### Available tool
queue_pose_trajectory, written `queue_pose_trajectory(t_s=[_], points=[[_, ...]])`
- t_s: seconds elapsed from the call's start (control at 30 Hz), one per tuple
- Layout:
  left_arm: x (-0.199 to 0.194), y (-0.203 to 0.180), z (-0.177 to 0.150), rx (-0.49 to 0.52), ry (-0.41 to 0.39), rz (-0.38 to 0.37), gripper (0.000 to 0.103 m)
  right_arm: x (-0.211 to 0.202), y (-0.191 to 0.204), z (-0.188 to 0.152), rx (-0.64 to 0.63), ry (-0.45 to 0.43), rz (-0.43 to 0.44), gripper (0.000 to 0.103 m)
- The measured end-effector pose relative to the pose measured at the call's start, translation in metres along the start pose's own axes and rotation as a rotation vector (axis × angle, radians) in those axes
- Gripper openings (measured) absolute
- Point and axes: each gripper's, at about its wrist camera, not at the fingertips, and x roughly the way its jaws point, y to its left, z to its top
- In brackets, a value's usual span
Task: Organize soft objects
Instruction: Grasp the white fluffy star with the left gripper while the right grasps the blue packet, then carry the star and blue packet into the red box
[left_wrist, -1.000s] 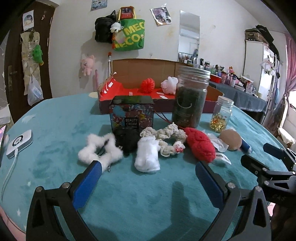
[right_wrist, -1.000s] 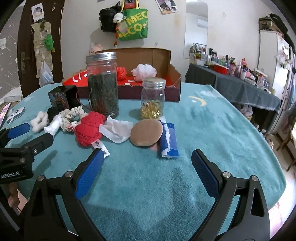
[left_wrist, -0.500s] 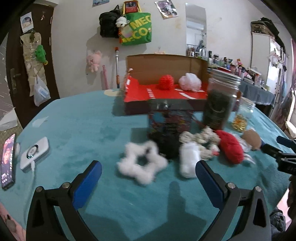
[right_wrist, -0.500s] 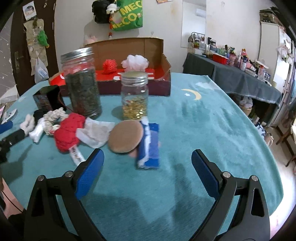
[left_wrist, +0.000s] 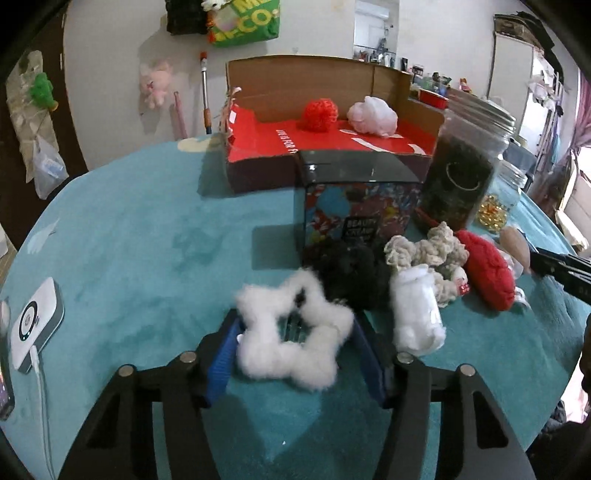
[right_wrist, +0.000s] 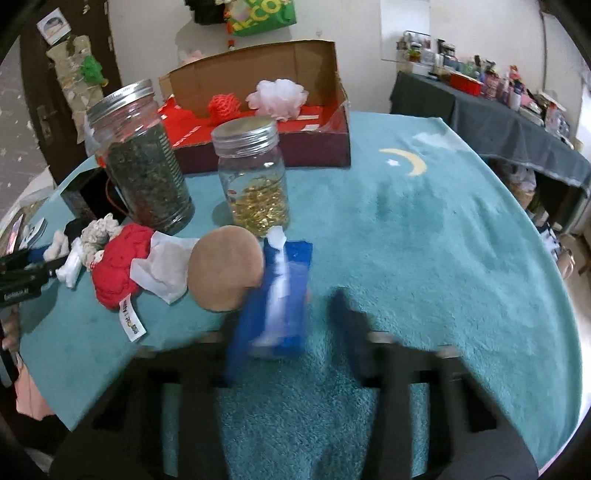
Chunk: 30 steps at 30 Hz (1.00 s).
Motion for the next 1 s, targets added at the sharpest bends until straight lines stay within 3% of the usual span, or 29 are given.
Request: queue_pose_trajectory(t_s=[0.07,0.33,0.47,0.67,1.0], points=[[-0.002,0.001,0.000,-0.001,-0.004,-0.002,0.054,-0.002,-0.003,0.001,0.015,-0.001,0.014,0.023],[-0.038,-0.001,0.008,0.017,-0.094,0.019,0.054,-0.029,-0.004,0.009,0.020,-0.095,-0.002,0.022],[-0.052,-0.020,0.015,0.061,-0.128,-0.072,0.054,-0.035,0.009,0.014,-0.011,-0.107,0.064,0.022],[-0.035,-0.067,0.028,0.151,-0.113,-0.222,0.054,-0.026,0.036,0.017,-0.056,-0.101,0.160,0.022],[-0.013,-0.095,0.043,0.209,-0.088,-0.270,0.054,-0.017,0.056,0.021,-0.102,-0.086,0.204,0.022]])
